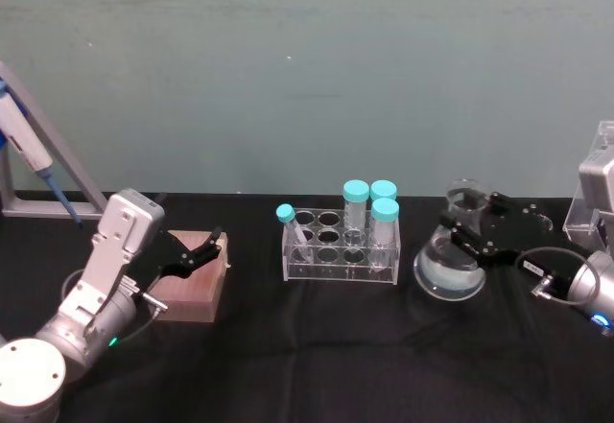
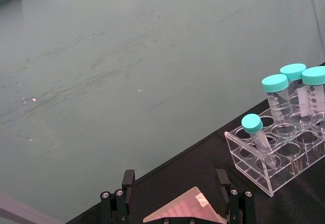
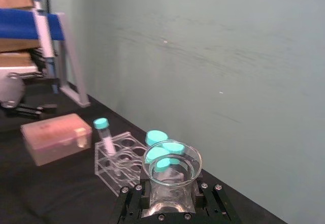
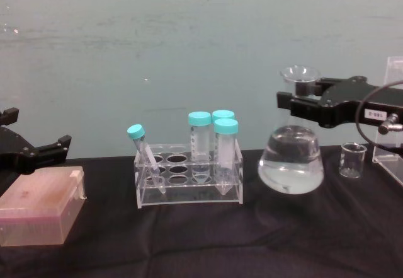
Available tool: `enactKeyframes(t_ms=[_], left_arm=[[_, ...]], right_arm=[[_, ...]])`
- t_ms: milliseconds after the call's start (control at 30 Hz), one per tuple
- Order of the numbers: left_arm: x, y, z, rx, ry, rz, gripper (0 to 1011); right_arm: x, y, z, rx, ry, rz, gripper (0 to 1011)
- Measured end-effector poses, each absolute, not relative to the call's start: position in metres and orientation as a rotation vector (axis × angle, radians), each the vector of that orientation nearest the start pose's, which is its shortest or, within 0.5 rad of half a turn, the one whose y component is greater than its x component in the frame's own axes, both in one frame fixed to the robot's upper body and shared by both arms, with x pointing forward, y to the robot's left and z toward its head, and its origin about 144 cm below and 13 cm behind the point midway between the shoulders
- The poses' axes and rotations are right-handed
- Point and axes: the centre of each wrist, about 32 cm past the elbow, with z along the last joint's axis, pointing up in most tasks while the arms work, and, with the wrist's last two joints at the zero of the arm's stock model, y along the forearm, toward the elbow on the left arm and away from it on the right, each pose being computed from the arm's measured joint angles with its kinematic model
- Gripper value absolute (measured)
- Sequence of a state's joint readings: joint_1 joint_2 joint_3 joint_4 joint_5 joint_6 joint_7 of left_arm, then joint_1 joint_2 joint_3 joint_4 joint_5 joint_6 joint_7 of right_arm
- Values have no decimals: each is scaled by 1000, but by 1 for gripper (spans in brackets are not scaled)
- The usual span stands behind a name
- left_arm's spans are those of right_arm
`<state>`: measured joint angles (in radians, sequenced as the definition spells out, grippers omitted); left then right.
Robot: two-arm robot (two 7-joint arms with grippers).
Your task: Place the experimental apparatus aside using one hand.
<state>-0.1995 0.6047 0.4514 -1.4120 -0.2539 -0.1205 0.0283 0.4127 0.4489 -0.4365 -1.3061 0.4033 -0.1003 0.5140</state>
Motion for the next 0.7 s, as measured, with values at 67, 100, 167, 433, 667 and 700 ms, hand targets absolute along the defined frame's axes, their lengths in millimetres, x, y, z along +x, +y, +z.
enactKeyframes(t_ms=[67,100,167,433,667,700], left_arm=[[489,310,1140,304,-285,1248,1000],[489,310,1140,305,-285,1248,1000],[489,310,1140,304,-285,1248,1000],[489,310,1140,304,-285,1248,1000],[489,310,1140,304,-285,1248,1000],[489,310,1140,304,-285,1248,1000]], right_arm=[[550,-274,1187,-87,-157,-819,451],[549,-274,1186,-88,-156,-826,450],[548,-275,1186,-92,-153,-844,450],[541,-280,1183,-109,-147,-928,451],[537,-287,1183,-122,-152,-997,451],[537,-289,1183,-127,-154,-1011,451]])
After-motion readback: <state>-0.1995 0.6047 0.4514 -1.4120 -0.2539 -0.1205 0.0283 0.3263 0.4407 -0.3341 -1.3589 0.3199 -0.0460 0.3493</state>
